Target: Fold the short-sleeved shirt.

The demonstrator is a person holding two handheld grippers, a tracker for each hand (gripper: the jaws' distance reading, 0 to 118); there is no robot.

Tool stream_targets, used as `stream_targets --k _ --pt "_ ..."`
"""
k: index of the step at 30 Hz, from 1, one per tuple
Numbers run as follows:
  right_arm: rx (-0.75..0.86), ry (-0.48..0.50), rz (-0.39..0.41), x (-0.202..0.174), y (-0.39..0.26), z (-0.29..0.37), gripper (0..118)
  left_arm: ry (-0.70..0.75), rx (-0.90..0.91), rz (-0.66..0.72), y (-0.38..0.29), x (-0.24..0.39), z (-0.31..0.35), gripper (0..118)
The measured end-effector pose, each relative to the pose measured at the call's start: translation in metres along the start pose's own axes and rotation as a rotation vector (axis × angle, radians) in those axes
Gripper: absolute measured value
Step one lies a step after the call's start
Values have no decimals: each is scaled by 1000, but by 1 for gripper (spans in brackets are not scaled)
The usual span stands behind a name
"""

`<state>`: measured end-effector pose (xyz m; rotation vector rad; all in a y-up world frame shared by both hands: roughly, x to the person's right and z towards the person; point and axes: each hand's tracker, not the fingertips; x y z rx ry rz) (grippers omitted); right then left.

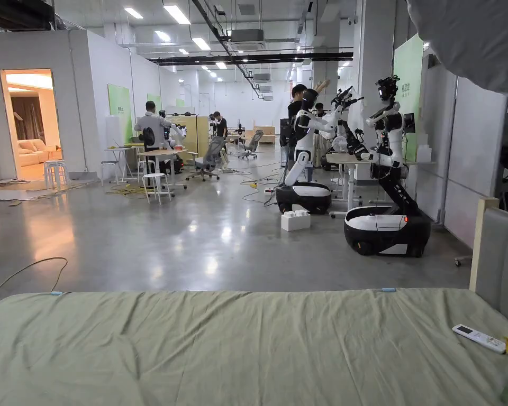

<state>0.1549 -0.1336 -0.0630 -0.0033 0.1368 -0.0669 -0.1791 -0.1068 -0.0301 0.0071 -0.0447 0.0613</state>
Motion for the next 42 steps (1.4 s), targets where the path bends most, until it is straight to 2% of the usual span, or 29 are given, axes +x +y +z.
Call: stream_targets --k 17,23,27,30,32,33,35,37,38,39,42 --pt "-10 -9 36 -2 -1 -2 0 11 -24 -4 -3 -8 -1 4" --pt "-29 -5 23 1 -5 -7 0 26 -55 42 -11 -29 1 4" --pt "-45 15 9 2 -11 -11 0 84 -107 77 -12 -31 0 4" --pt "-81 30 -3 1 -17 -17 0 138 -192 16 -22 -64 -1 4" --pt "-112 47 -21 1 -24 -22 0 181 -265 33 -27 -75 -12 14" --pt "-131 54 -28 0 -28 -25 0 229 -312 54 -38 -122 -27 20" --pt "-162 62 -33 -2 -35 -29 0 236 -406 110 -53 -164 -50 47" --pt "-211 66 -32 -5 -43 -36 0 267 -483 202 -76 -203 -74 78" --pt "-268 57 -52 -5 -49 -39 0 267 -539 213 -88 -218 -86 80" --pt "-250 62 -20 -6 -51 -43 0 266 -567 192 -107 -233 -102 80" --pt "-307 59 -2 -12 -58 -50 0 281 -717 161 -150 -258 -152 81"
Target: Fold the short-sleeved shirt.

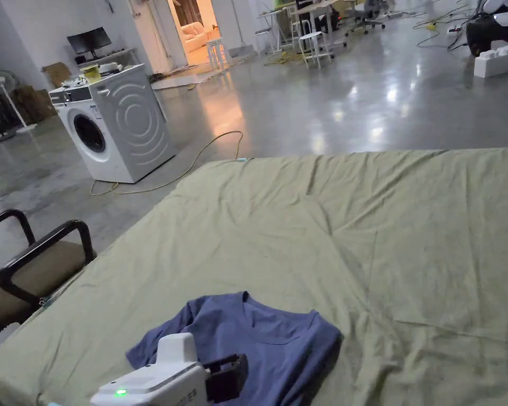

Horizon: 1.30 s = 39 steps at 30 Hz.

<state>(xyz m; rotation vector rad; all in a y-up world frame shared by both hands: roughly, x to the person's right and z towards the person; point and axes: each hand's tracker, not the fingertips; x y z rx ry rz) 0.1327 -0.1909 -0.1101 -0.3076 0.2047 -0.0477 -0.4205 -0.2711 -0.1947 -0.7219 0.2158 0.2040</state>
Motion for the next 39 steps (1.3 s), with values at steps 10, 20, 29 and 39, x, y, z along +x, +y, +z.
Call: stream_targets --k 10,20,29,39 --pt "-184 -12 7 -9 -22 -25 0 112 -187 -45 8 -19 -141 81" --pt "-238 42 -27 -7 -35 -36 0 64 -259 3 19 -13 -143 8" --pt "-199 19 -75 20 -36 0 0 -251 9 46 120 83 -73 7" --pt "-157 -158 -159 60 -51 65 0 -753 -114 -314 38 398 -57 7"
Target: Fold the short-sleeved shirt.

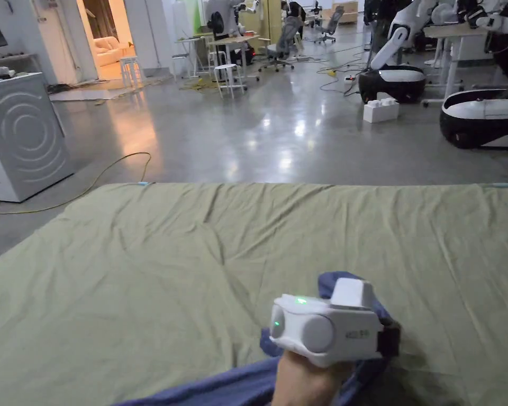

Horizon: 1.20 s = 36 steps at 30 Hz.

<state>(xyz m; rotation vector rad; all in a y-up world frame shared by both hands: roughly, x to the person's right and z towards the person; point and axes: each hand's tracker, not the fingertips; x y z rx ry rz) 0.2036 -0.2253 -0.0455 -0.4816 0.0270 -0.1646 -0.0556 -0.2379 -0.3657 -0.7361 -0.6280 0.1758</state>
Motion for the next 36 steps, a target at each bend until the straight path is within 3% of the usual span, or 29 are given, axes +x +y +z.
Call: stream_targets --k 4,7,9,12,13,18,26,31,33,36 --pt "5 -55 -47 26 -12 21 0 -196 -214 -94 -79 107 -64 7" --pt "-7 -94 -71 39 -20 28 0 -327 -274 -68 -131 161 -84 7" --pt "-17 -105 -86 45 -25 30 0 -312 -257 -112 -154 184 -89 14" --pt "-16 -114 -91 45 -25 32 0 -331 -277 -138 -164 192 -85 81" --pt "-12 -110 -89 44 -25 32 0 -372 -255 -128 -160 188 -76 92" --pt "38 -39 -42 34 -7 19 0 -261 3 -106 -116 143 19 91" --pt "226 116 64 -13 49 2 0 245 470 -278 -102 105 247 91" --pt "292 186 89 -39 64 12 0 558 654 -293 -138 114 322 90" --pt "311 199 102 -48 70 19 0 631 699 -302 -152 118 341 83" --pt "364 171 139 -58 77 30 0 769 737 -342 -170 124 355 34"
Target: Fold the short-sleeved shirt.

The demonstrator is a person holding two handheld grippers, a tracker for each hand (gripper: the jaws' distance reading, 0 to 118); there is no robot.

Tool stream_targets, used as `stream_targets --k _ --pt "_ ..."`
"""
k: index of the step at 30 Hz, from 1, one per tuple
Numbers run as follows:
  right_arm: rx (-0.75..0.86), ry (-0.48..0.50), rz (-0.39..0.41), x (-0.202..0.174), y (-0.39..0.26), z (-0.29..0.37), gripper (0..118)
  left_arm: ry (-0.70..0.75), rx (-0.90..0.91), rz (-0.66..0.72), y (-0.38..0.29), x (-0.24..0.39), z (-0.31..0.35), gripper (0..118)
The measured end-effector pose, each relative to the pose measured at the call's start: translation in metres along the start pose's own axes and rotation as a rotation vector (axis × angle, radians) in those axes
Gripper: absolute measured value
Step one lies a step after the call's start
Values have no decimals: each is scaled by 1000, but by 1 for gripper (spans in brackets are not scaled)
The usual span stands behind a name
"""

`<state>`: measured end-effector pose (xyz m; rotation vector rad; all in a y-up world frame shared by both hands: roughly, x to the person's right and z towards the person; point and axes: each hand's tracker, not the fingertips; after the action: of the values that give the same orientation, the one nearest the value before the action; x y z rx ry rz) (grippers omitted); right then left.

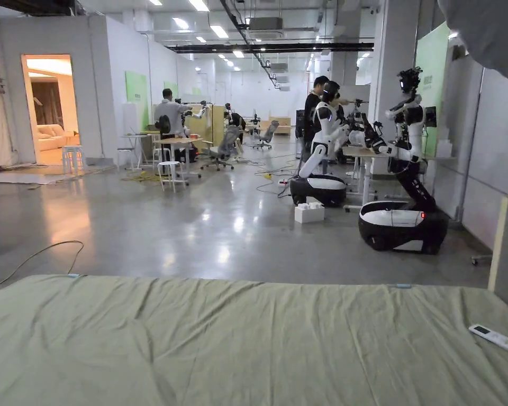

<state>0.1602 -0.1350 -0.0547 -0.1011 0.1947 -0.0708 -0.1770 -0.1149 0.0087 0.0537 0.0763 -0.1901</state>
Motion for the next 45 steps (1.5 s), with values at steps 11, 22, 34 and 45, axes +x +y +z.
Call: stream_targets --k 11,22,34,45 --pt "24 -3 88 -13 6 10 0 -114 -128 154 1 -9 0 2" --pt "19 4 31 -7 3 12 0 -155 -127 163 7 -7 -2 2" --pt "13 10 8 -4 2 10 0 -169 -152 206 4 -9 -14 2" --pt "-133 -28 -34 13 -33 -3 0 -201 -456 331 -55 -9 -94 6"
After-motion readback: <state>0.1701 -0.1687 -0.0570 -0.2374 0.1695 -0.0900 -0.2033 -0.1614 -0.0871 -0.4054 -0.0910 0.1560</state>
